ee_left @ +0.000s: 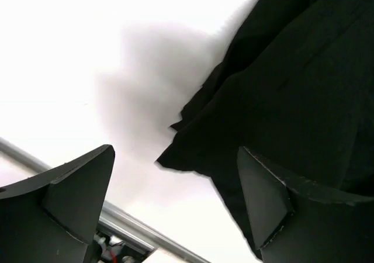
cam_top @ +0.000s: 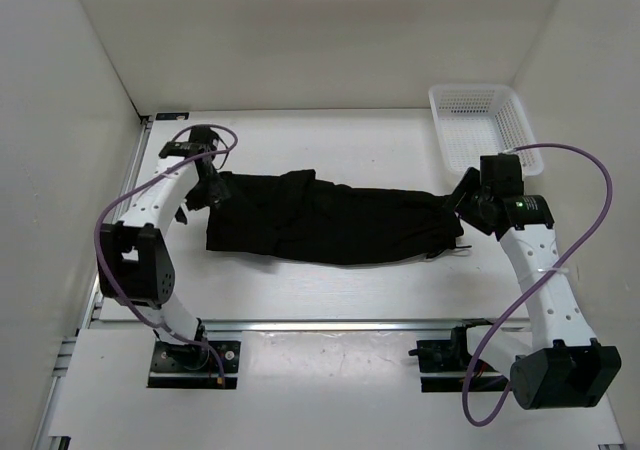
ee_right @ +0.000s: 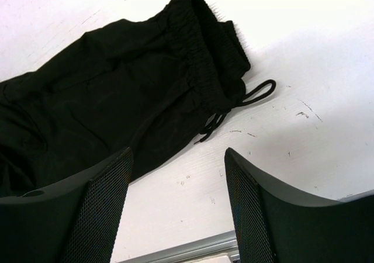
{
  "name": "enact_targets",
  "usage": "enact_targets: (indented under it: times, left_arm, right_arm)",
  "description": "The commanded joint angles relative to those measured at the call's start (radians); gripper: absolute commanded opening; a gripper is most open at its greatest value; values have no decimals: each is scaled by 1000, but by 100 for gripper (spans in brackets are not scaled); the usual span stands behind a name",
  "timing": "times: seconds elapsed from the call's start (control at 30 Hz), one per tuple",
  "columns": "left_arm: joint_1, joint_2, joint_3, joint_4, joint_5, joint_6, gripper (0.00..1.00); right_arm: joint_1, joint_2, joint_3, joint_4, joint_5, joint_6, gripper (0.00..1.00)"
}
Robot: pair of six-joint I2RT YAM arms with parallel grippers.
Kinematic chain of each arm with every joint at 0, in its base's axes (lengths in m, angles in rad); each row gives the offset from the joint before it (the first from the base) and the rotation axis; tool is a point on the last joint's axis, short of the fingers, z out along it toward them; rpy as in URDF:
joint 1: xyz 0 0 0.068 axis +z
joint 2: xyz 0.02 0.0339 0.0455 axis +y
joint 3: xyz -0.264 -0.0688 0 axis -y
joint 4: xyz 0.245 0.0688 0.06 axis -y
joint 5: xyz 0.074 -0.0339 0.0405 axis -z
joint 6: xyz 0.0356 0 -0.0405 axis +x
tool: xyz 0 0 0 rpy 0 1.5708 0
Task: Fold and stack the trousers
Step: Fold the trousers
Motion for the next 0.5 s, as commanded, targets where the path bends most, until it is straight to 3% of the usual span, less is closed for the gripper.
enact_targets:
  times: [0.0, 0.1, 0.2, 0.3, 0.37, 0.4, 0.47]
  left_arm:
    - [36, 27, -45, 111, 154, 54, 97]
    - [105, 46, -93, 174, 210, 98, 97]
    - [151, 81, -102, 227, 362, 172, 90]
    - [131, 96, -102, 237, 396, 181, 81]
    - [110, 96, -93, 237, 387, 181, 70]
    - [110, 66, -93, 237, 387, 181, 55]
    - [110, 40, -93, 228, 396, 181, 38]
  right_arm:
    - [-5, -3, 0, 31, -27, -19, 70]
    - [-5, -3, 0, 31, -27, -19, 70]
    - [-5, -12, 0, 31, -27, -28, 71]
    - [-14, -3, 0, 31, -27, -28, 71]
    - [-14, 7, 0, 31, -27, -28, 71]
    - [-14, 7, 0, 31, -27, -28, 72]
    - [-14, 7, 9, 31, -27, -28, 72]
